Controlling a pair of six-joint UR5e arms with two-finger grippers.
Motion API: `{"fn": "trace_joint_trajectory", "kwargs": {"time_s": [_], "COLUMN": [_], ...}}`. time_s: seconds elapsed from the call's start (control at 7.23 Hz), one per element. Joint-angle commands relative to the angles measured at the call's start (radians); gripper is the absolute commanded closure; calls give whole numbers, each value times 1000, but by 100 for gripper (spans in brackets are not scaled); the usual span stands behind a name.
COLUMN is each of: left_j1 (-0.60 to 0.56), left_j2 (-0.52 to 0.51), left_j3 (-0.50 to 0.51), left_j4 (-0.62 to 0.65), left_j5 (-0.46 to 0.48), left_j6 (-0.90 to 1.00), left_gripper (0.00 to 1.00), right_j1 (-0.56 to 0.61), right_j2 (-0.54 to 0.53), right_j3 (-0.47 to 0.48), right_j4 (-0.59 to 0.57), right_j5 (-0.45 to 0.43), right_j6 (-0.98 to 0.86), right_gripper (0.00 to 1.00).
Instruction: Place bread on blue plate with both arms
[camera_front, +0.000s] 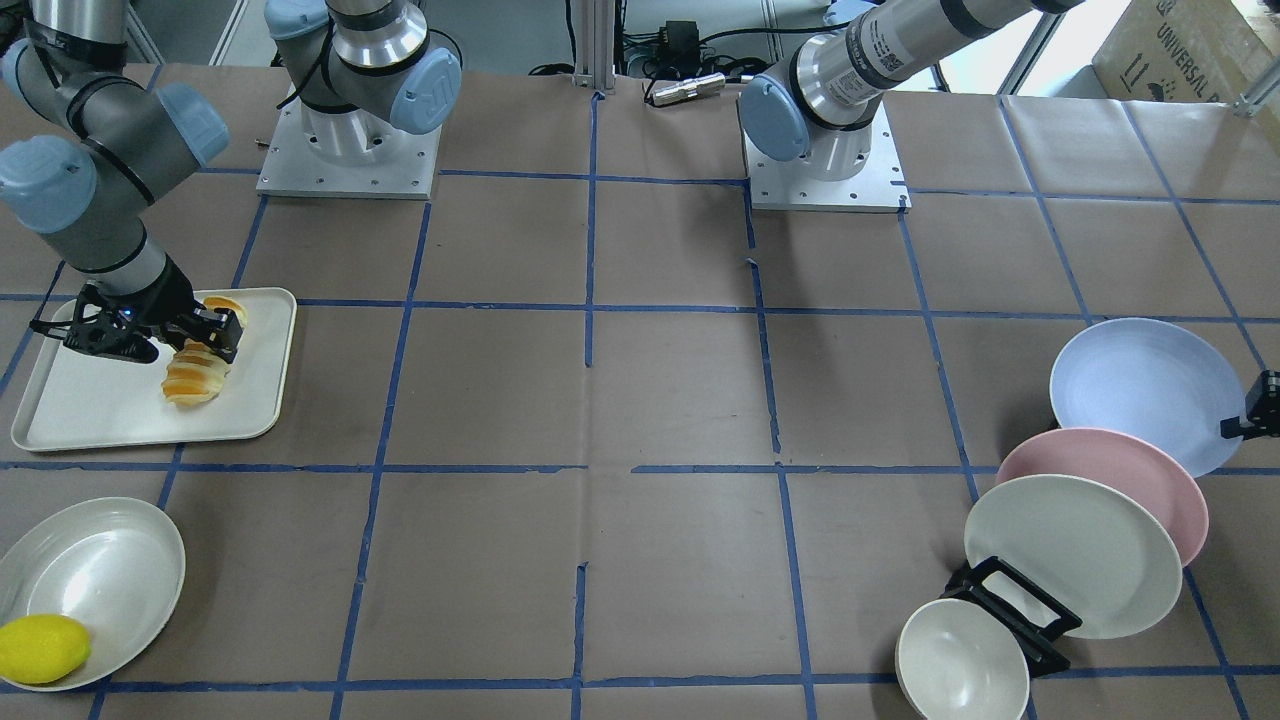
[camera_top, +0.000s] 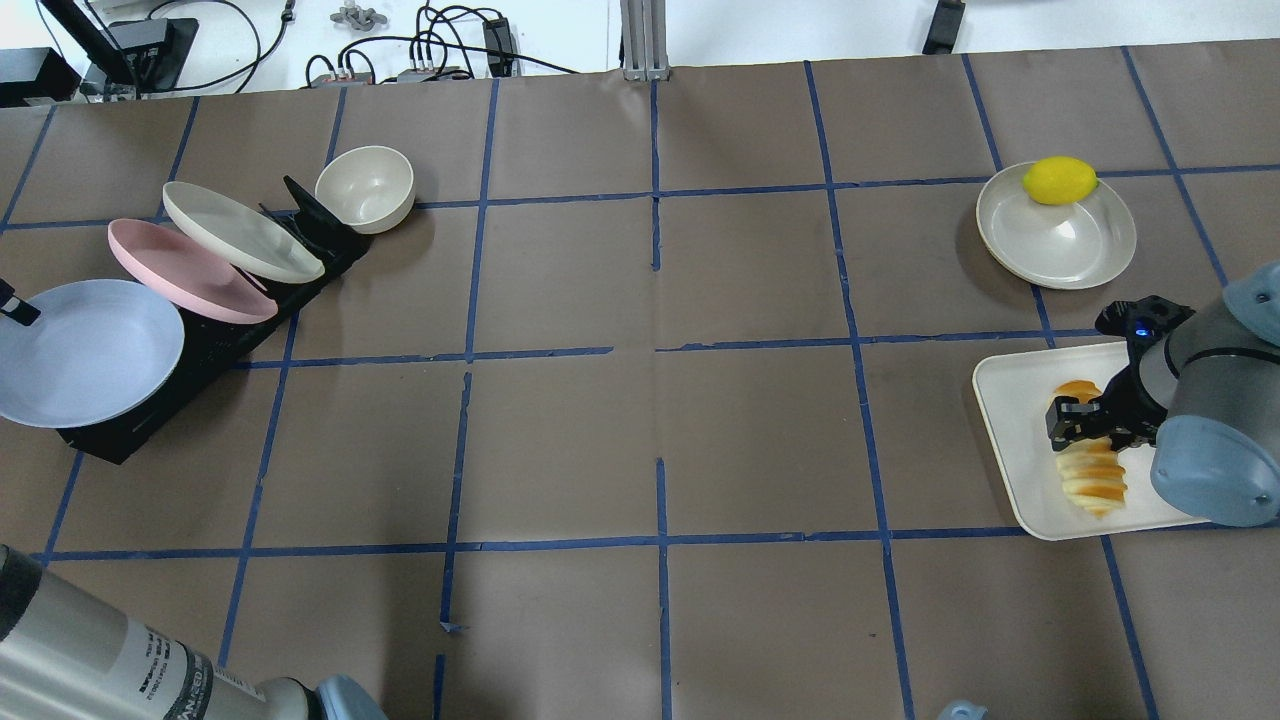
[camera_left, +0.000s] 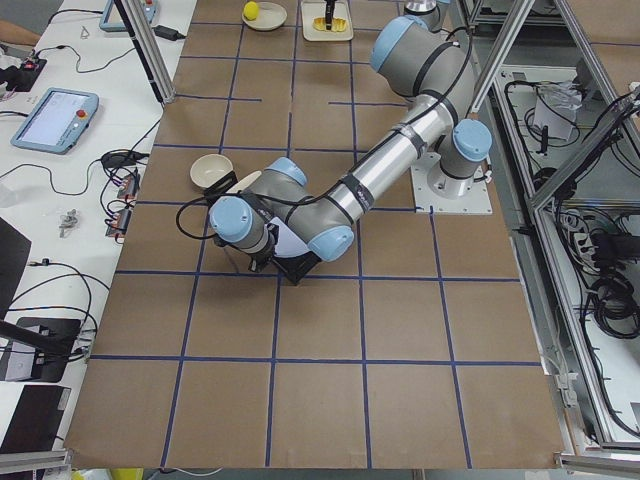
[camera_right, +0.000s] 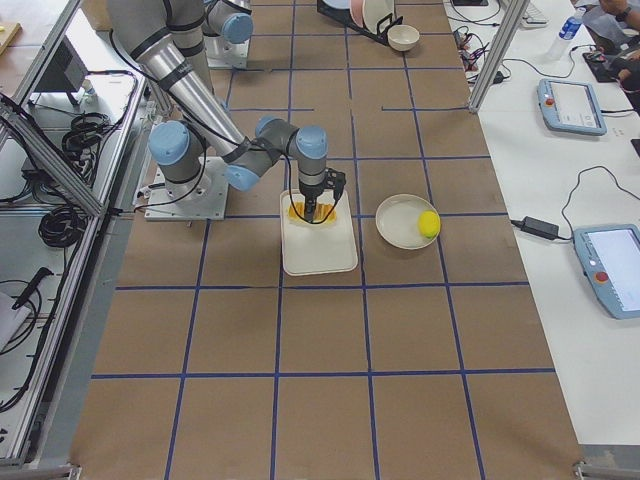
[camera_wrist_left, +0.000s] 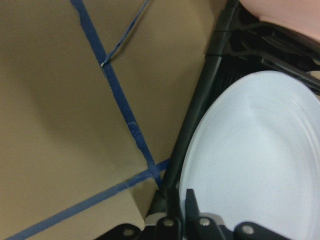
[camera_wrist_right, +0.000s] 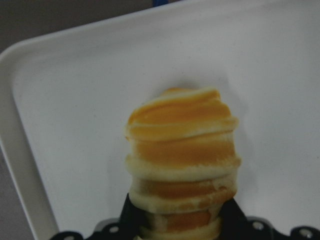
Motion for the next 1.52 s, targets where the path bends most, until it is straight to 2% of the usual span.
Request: {"fn": "trace_joint_trajectory", "kwargs": {"time_s": [0.0,0.28,0.41,0.55,0.69,0.97,1.24,1.38], "left_j1": [17,-3,-43,-133,-241,-456,-608,-665], "left_j2": [72,170,228,280,320,380,367,359], "left_j3": [31,32,29,4,-35,-178,-321,-371], "left_j4": [-80,-158,-206,-227,-225,-187,19,63], "left_j5": [17,16,11,10,4,-19,-59,-131], "left_j6": [21,4,-32,-122,-214,-459,-622,-681], "left_gripper": [94,94,94,94,94,94,94,94], "right_j1": [4,10,22,30,30,39,126,162], "right_j2": [-7,-80,-114,-158,-210,-263,-254,-248], "right_j3": [-4,-10,-15,-50,-132,-344,-568,-654], "right_j4": [1,4,38,109,276,613,831,895], "right_j5": [0,3,3,3,3,5,2,5], "right_j6": [-2,-5,-5,-5,-6,-11,6,38], "right_gripper": [98,97,97,97,97,97,97,97]}}
